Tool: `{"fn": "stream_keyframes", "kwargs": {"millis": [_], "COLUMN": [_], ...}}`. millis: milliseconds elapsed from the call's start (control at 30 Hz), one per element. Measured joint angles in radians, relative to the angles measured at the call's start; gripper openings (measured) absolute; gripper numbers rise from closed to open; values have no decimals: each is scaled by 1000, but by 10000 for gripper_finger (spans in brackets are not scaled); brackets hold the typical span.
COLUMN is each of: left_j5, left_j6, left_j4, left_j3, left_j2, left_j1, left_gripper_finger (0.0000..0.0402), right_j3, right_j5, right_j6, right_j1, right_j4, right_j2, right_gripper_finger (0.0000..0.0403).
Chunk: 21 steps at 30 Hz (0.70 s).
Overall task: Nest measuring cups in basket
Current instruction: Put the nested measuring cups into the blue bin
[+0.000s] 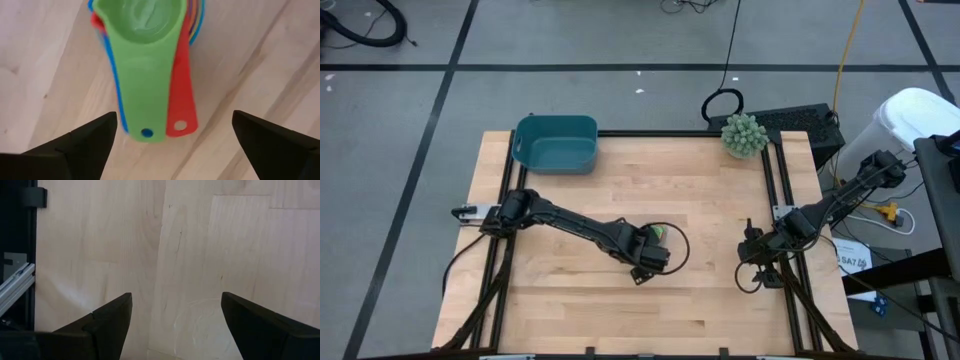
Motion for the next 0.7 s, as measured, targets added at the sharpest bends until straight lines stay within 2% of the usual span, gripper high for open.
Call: {"fn": "stream_keyframes", "kwargs": {"millis": [700], "left_j5": [-50], "left_j6": [12], "left_j4": [84], "left_j3": [-97], "left_j2": [0], "left_j1": [47], "left_gripper_finger": [400], "right_j3": [0], "right_j5": [0], "right_j6": [0], "right_j1": [0], "right_j4": [2], "right_j2": [0], "right_gripper_finger": [299]}}
